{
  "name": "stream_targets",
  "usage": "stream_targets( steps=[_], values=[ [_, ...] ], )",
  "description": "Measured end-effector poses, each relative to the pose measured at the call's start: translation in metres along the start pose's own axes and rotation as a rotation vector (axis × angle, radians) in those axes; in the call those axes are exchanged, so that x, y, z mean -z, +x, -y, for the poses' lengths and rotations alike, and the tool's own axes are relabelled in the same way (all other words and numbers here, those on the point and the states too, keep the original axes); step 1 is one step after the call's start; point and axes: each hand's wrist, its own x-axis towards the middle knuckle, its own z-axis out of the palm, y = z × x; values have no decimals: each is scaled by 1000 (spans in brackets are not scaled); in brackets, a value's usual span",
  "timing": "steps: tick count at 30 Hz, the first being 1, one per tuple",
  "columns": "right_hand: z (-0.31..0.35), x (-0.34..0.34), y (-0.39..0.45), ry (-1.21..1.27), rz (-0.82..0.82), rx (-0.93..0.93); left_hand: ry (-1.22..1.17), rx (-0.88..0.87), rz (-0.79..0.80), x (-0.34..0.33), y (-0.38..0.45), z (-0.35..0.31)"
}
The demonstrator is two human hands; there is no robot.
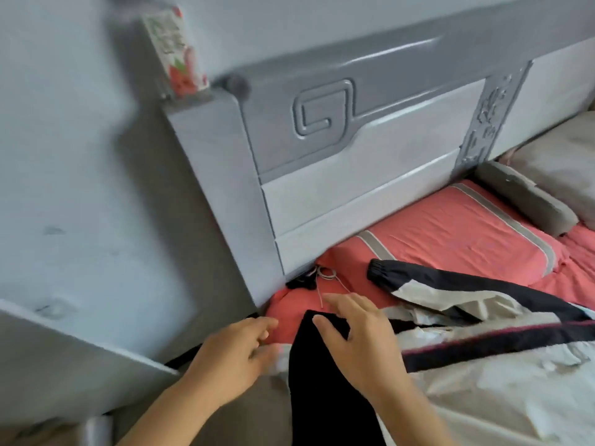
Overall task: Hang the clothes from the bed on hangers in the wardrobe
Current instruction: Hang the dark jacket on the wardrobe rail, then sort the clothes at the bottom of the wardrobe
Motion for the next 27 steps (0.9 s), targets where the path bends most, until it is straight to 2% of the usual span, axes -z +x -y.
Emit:
stream_targets(
  steps=[8,13,19,22,25,27],
  values=[
    [189,-120,5,135,323,451,-36,351,-301,86,-146,149],
    [263,-170,-2,175,506,709,-91,640,-485,100,-248,205],
    [348,-227,-24,230,707,1017,-205,1035,-698,97,-359,212],
    [388,-243,-36,261,800,1151,-155,1164,-800,99,-389,199],
    [430,-249,-47,375,837,1289,-162,1236,-977,112,-409,181],
    [459,-244,-55,434,872,1363,-66,1283,-1050,124,-423,169]
  ],
)
